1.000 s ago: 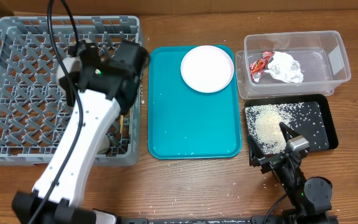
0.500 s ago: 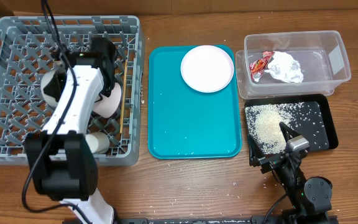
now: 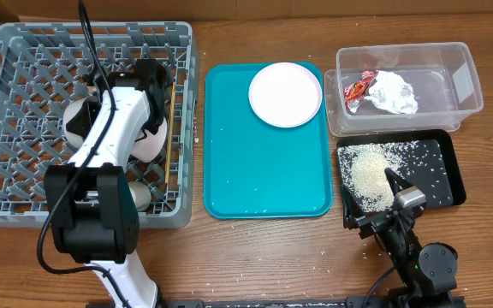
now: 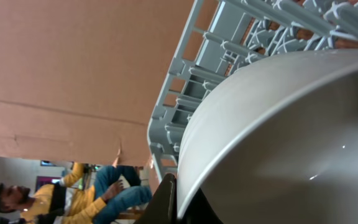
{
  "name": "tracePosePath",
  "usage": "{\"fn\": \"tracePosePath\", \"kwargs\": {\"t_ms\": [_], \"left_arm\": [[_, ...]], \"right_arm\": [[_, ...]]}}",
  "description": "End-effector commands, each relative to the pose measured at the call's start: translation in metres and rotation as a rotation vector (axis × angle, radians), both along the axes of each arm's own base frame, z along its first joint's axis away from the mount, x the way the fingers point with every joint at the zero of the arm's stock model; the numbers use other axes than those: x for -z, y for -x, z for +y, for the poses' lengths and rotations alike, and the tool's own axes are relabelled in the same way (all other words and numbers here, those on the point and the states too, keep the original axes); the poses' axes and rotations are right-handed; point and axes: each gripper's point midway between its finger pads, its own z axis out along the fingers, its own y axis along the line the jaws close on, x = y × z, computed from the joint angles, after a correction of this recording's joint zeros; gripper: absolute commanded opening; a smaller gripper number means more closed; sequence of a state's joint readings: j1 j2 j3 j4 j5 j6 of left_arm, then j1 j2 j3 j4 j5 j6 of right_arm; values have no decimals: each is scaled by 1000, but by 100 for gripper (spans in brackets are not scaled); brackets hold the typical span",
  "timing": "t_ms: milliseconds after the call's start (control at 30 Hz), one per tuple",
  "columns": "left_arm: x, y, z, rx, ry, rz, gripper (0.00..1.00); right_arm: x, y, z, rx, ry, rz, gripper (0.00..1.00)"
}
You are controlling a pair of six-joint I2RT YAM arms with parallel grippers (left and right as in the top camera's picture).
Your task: Sort waste into correct bins and load items into the dishwasher
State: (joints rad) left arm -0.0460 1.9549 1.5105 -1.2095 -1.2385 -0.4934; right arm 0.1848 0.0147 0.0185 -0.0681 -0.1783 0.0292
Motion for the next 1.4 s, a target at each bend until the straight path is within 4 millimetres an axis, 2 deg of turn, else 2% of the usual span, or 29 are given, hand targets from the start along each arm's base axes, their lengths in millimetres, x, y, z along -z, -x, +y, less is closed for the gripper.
{"fn": "tracePosePath", "kwargs": {"t_ms": [0, 67, 167, 233, 333, 367, 400, 467, 533, 600, 667, 700, 733, 933, 1067, 1100, 1133, 1233, 1267, 1333, 1367], "left_arm": [[17, -1, -15, 39, 48, 86, 16], [23, -3, -29, 59, 91, 81, 32], [31, -10, -58, 107, 186, 73, 36], [25, -15, -76, 143, 217, 75, 39], [5, -23, -111, 205, 317, 47, 59], [-5, -30, -138, 245, 433, 3, 90], [-9, -34, -157, 275, 525, -25, 100], [-14, -45, -204, 339, 757, -89, 100], [-18, -56, -263, 426, 1034, -133, 100], [-20, -63, -309, 513, 1235, -144, 100], [-16, -73, -333, 561, 1313, -166, 100], [-6, -81, -338, 517, 1327, -203, 100], [14, -88, -342, 443, 1348, -230, 100], [91, -104, -363, 357, 1420, -157, 79], [133, -108, -374, 336, 1442, -109, 74], [149, -105, -375, 316, 1442, -79, 65], [156, -102, -375, 300, 1444, -59, 56], [166, -91, -370, 261, 1428, -11, 39], [167, -88, -368, 250, 1422, 0, 33], [162, -82, -361, 237, 1411, 26, 11], [156, -80, -356, 232, 1406, 34, 4]], "right_arm": [[1, 0, 0, 0, -1, -8, 100], [1, 0, 1, -1, -1, -8, 100], [1, 0, 1, -1, -1, -8, 100], [1, 0, 1, -1, -1, -8, 100], [1, 0, 0, 0, -1, -8, 100], [1, 0, 0, 0, -1, -8, 100], [1, 0, 0, 0, -1, -8, 100], [1, 0, 0, 0, -2, -8, 100], [1, 0, 0, 0, -1, -8, 100], [1, 0, 0, 0, -2, -7, 99], [1, 0, 1, -1, -1, -8, 99], [1, 0, 0, 0, -1, -8, 100], [1, 0, 1, -1, -1, -8, 99], [1, 0, 0, 0, -1, -8, 99], [1, 0, 0, 0, -1, -8, 100], [1, 0, 0, 0, -1, -8, 100], [1, 0, 1, -1, -2, -8, 100], [1, 0, 1, -1, -1, -8, 100], [1, 0, 1, -1, -2, -8, 100], [1, 0, 0, 0, -1, -8, 100], [1, 0, 0, 0, -1, -8, 100]]}}
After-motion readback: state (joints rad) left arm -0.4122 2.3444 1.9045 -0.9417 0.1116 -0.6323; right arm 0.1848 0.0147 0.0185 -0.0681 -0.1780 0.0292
